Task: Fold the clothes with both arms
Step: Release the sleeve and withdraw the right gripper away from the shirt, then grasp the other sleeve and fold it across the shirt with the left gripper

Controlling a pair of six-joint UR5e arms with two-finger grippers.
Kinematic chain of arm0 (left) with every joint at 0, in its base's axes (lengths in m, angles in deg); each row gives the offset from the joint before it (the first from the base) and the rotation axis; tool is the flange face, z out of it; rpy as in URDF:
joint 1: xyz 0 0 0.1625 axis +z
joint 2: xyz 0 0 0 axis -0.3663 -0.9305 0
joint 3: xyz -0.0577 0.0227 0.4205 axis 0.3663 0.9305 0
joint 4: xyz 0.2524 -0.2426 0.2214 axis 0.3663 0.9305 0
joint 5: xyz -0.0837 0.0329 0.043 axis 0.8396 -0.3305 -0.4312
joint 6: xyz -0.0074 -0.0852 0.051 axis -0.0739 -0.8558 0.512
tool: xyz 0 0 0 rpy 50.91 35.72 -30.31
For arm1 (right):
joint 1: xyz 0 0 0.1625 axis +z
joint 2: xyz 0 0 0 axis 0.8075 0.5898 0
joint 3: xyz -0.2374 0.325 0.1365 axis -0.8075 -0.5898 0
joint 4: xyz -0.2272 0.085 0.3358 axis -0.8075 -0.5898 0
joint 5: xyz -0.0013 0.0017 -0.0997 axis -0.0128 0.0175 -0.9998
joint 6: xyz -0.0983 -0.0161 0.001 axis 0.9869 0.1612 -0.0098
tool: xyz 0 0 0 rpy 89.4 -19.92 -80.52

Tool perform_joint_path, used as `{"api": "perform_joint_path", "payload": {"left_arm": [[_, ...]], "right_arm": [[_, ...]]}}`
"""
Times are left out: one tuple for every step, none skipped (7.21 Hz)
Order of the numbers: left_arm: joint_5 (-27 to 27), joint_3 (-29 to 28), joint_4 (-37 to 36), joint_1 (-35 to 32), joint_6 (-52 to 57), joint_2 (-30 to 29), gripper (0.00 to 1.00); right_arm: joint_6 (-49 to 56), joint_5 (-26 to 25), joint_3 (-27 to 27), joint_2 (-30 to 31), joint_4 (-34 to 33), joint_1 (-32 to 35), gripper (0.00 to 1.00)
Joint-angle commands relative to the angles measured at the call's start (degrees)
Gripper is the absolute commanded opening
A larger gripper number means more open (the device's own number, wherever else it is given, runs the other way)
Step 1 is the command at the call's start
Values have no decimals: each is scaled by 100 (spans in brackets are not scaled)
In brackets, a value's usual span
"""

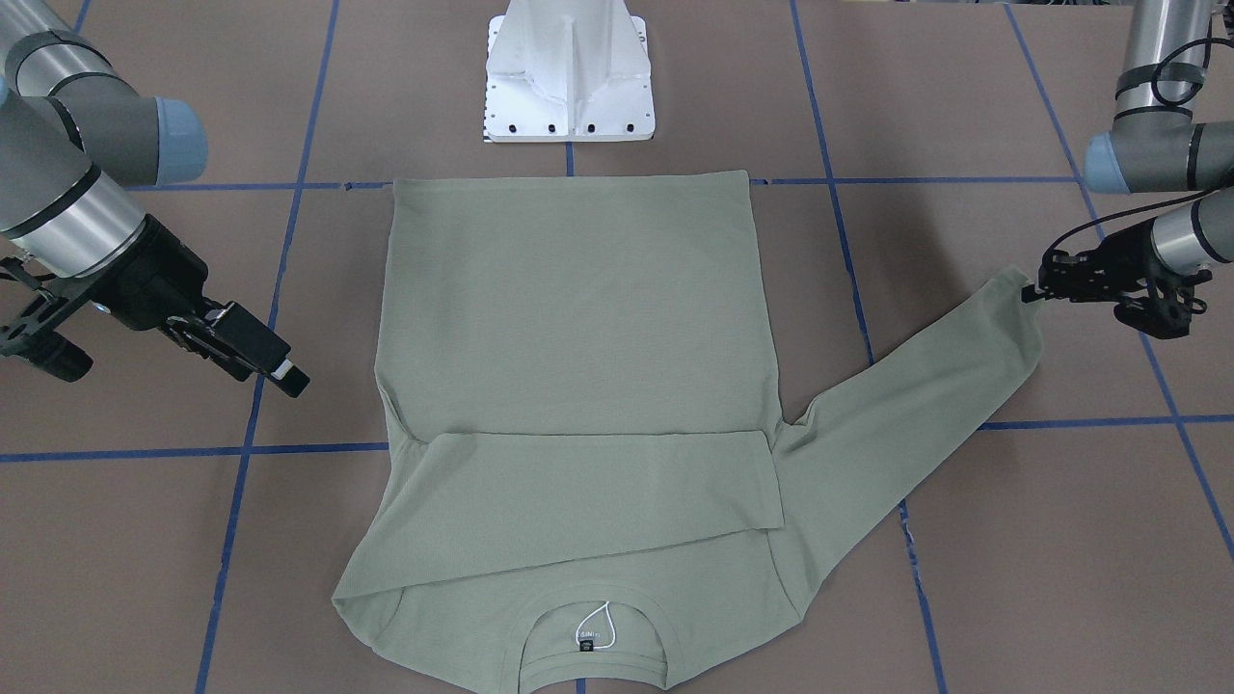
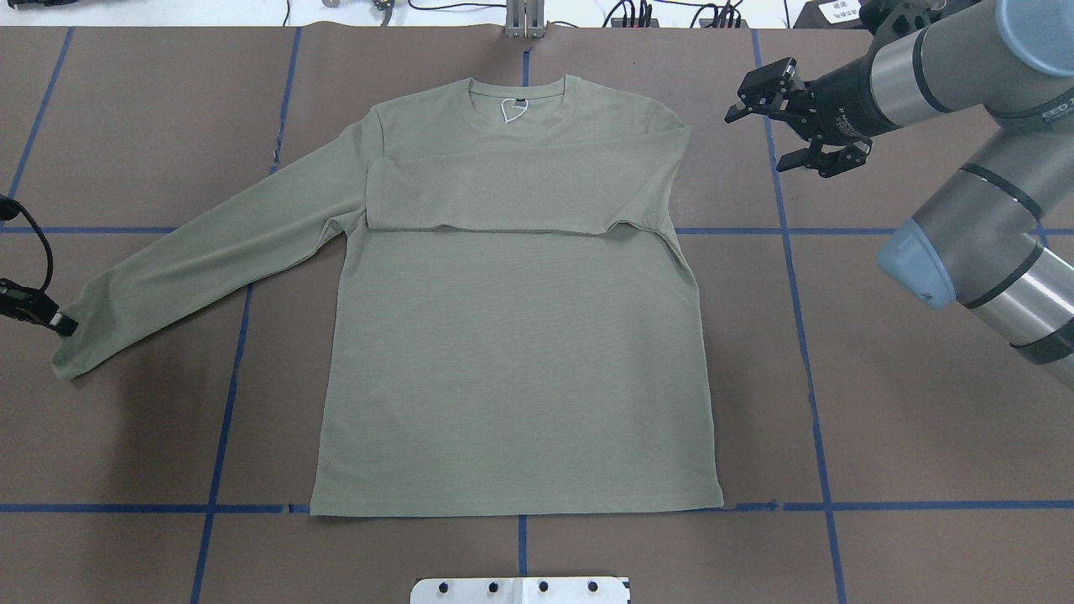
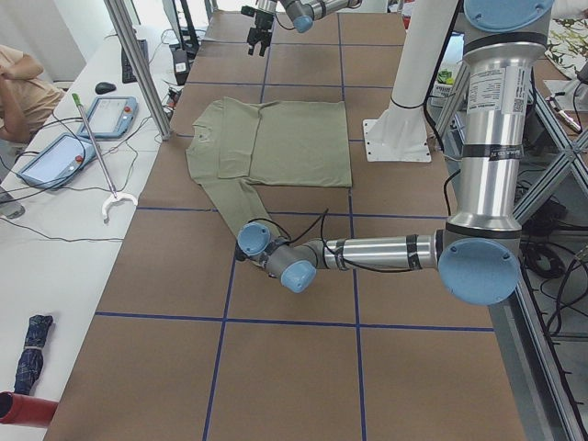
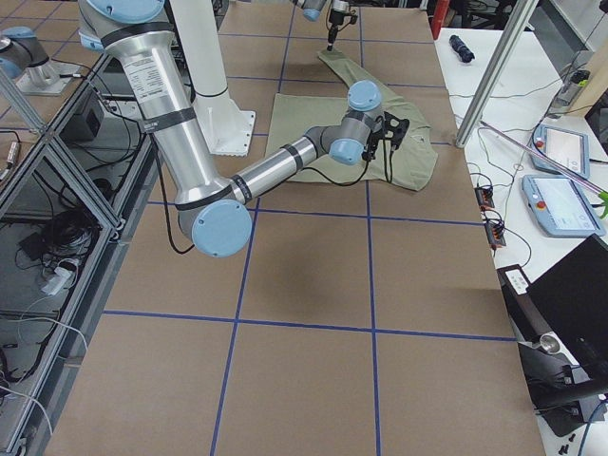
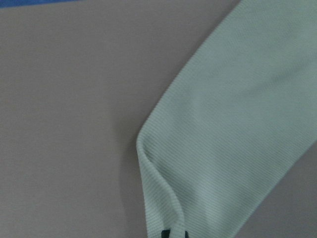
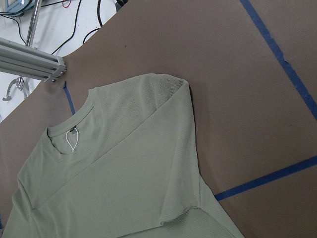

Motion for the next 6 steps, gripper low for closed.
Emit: {"api": "perform_joint_path", "payload": {"left_arm": [[359,467,3,7,-557,-427,0],[351,495,3,7,-1319,-891,0],[316,417,-5,33,-2275,-1653,0],[272,355,-23,199,-3015,-2174,0],[-137,328,-23,357,-3493,-2545,0],[-672,198,12,680,-4202,-3062,0]], "right_arm": [[67,212,58,191,-7,176,100],[259,387,32,236,-33,317,100],[452,424,23,323,-33,362,100],[515,442,23,394,-33,423,100],[733,599,32,595,-16,615,100],[1449,983,14,875,2,939,100]]}}
